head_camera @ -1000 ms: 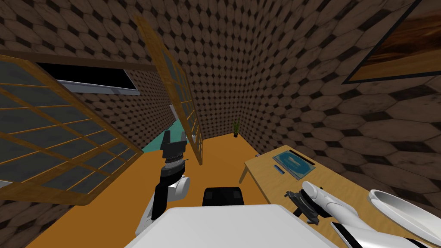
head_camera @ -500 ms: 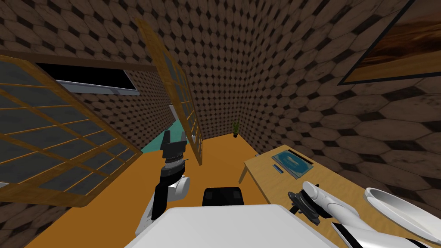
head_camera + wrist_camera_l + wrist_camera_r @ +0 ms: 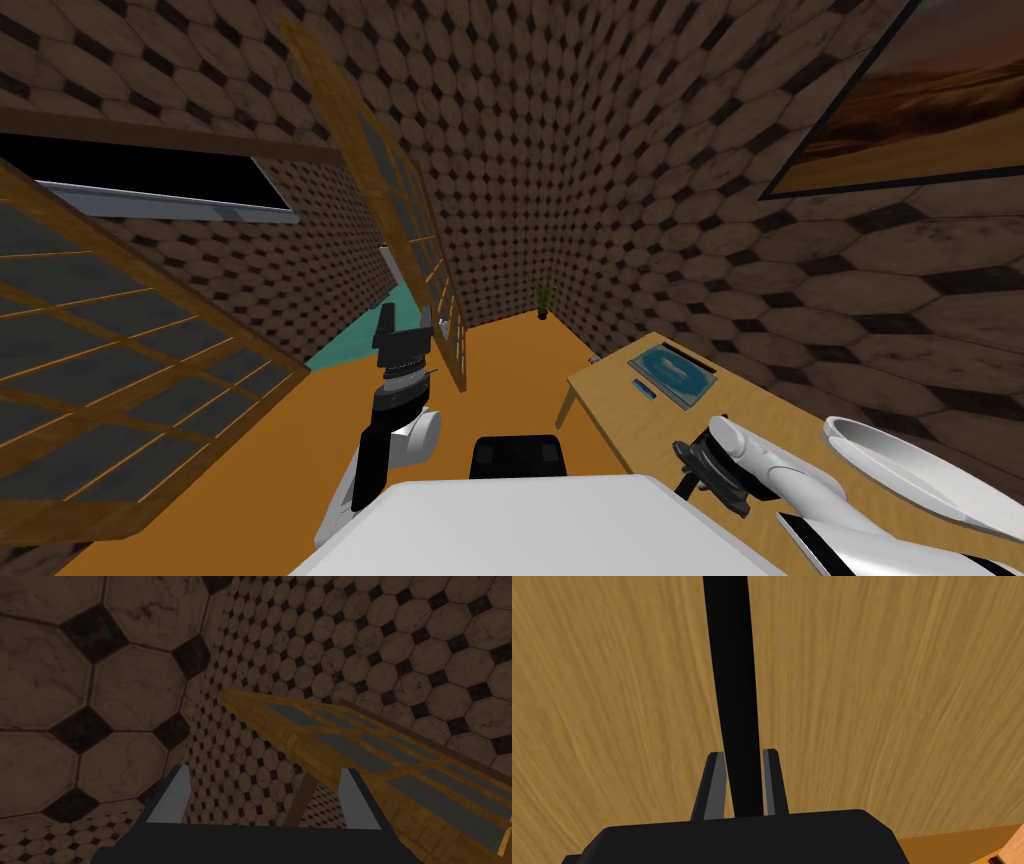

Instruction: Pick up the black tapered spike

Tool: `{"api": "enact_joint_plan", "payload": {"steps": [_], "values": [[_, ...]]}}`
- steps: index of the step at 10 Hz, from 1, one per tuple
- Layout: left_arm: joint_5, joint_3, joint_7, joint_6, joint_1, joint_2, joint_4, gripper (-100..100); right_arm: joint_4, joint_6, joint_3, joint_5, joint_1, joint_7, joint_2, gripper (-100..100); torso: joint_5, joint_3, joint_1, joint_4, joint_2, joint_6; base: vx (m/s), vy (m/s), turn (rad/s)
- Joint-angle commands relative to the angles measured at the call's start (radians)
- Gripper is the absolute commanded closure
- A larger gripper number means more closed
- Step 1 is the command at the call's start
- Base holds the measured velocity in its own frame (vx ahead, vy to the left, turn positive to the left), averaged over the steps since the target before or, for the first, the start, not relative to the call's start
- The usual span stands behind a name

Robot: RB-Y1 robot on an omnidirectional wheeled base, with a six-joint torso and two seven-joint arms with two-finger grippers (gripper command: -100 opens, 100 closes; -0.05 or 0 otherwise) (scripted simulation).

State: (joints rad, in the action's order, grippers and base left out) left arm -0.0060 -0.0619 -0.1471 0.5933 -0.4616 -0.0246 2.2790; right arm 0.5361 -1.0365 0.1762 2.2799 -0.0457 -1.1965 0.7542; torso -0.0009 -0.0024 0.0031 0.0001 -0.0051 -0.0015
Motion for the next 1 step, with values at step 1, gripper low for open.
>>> {"api": "enact_joint_plan", "payload": {"steps": [1], "values": [[0.0,0.0,0.0,0.0,0.0,0.0,0.0,0,0.0,0.0,0.0,0.0,0.0,0.0,0.0,0,0.0,0.0,0.0,0.0,0.0,0.0,0.007,0.01,0.008]]}}
